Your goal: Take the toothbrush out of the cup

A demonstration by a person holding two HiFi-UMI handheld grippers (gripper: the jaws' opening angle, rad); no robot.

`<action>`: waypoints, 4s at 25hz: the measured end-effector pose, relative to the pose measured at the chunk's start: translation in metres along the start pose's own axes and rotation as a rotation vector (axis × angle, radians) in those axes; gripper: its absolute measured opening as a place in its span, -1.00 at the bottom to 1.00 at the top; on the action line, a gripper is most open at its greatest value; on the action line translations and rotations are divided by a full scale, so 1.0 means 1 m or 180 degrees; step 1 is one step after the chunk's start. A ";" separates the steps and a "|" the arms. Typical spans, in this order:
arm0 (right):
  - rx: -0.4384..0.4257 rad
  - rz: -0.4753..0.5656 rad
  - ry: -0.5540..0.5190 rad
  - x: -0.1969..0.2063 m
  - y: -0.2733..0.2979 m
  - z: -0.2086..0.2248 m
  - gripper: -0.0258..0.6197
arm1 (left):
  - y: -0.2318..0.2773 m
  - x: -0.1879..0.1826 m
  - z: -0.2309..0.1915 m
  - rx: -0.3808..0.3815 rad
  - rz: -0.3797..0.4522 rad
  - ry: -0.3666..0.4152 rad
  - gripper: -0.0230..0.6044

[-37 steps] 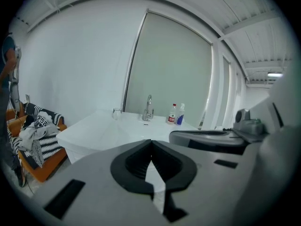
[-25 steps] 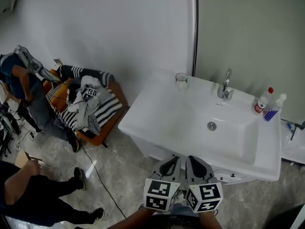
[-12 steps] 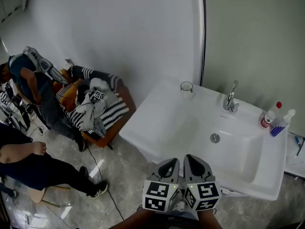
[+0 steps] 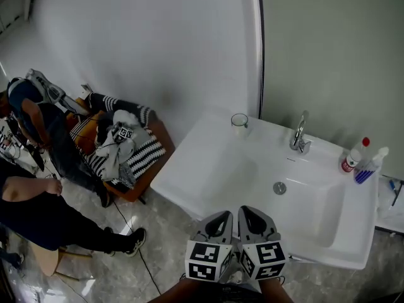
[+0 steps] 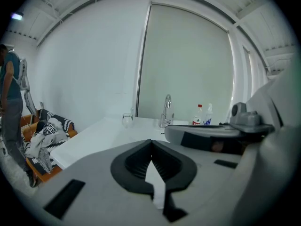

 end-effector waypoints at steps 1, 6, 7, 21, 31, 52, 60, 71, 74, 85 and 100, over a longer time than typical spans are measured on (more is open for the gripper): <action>0.0029 0.0002 -0.0001 0.000 0.001 0.003 -0.89 | 0.004 0.000 0.000 0.0029 0.0001 0.0007 -0.90; 0.0165 -0.0023 0.0001 -0.004 0.015 0.020 -0.89 | 0.030 -0.010 -0.004 0.0158 0.0005 0.0010 -0.90; 0.0188 -0.0036 0.0001 -0.005 0.020 0.023 -0.89 | 0.035 -0.012 -0.007 0.0184 0.0001 0.0013 -0.90; 0.0476 -0.0057 -0.0010 -0.035 0.089 0.057 -0.89 | 0.111 -0.054 -0.050 0.0435 -0.0001 0.0152 -0.90; 0.0773 0.0003 -0.0029 -0.053 0.123 0.075 -0.88 | 0.161 -0.090 -0.081 0.0579 0.0213 0.0638 -0.89; 0.1202 0.0073 0.0024 -0.067 0.176 0.106 -0.89 | 0.276 -0.121 -0.113 0.0939 0.0310 0.1338 -0.79; 0.1322 0.0042 0.0067 -0.070 0.179 0.117 -0.89 | 0.311 -0.116 -0.118 0.0971 0.0202 0.1539 -0.67; 0.1342 0.0011 0.0149 -0.058 0.187 0.116 -0.89 | 0.343 -0.104 -0.118 0.0883 0.0248 0.2031 -0.62; 0.1362 -0.0019 0.0178 -0.054 0.187 0.117 -0.89 | 0.349 -0.104 -0.115 0.0863 0.0336 0.2199 -0.62; 0.1488 -0.0049 0.0293 -0.048 0.179 0.122 -0.88 | 0.364 -0.095 -0.112 0.0786 0.0328 0.2526 -0.63; 0.1509 -0.0051 0.0297 -0.043 0.170 0.118 -0.89 | 0.365 -0.109 -0.125 0.0681 0.0464 0.2467 -0.83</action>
Point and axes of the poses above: the fingertips, and each gripper's own axes: y forward along the fingers, z to its right, x out of its underside, the point moved 5 cm from there along -y, backward along the fingers, and after that the axes turned 2 degrees about -x, right-handed, at the moved point
